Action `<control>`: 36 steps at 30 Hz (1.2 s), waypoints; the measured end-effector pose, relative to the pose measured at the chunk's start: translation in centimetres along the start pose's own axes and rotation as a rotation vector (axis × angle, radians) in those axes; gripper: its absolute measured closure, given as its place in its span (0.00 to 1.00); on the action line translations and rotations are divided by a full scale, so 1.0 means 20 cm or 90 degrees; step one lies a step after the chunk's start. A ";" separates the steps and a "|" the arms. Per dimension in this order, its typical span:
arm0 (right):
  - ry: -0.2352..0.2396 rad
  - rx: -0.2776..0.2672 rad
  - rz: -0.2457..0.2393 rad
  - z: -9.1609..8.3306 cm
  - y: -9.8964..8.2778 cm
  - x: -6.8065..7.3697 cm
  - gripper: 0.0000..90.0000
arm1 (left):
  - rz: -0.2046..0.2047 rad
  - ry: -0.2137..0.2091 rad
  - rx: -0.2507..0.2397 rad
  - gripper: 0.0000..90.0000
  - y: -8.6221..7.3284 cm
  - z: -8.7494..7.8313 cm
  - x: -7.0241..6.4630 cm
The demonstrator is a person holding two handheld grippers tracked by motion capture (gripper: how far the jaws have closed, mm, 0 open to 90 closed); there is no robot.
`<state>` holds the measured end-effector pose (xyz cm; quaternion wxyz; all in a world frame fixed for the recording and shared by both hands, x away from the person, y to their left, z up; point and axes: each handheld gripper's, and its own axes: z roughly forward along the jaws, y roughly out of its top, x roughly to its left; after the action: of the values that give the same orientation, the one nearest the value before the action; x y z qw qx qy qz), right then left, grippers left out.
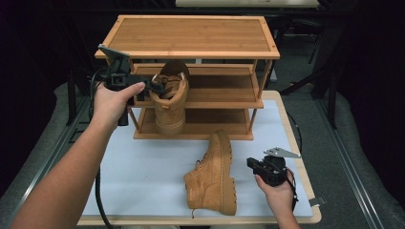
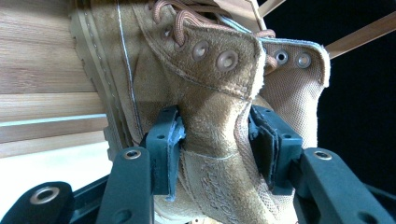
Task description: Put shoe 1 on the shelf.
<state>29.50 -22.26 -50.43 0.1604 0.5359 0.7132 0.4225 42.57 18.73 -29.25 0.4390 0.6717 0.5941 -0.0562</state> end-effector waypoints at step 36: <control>-0.024 0.003 0.048 -0.05 -0.10 -0.12 1.00 | -0.003 0.007 0.000 0.61 0.00 0.00 -0.01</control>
<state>28.60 -25.01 -51.95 0.1569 0.5705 0.6905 0.4160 42.49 18.57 -29.21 0.4355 0.6707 0.5981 -0.0531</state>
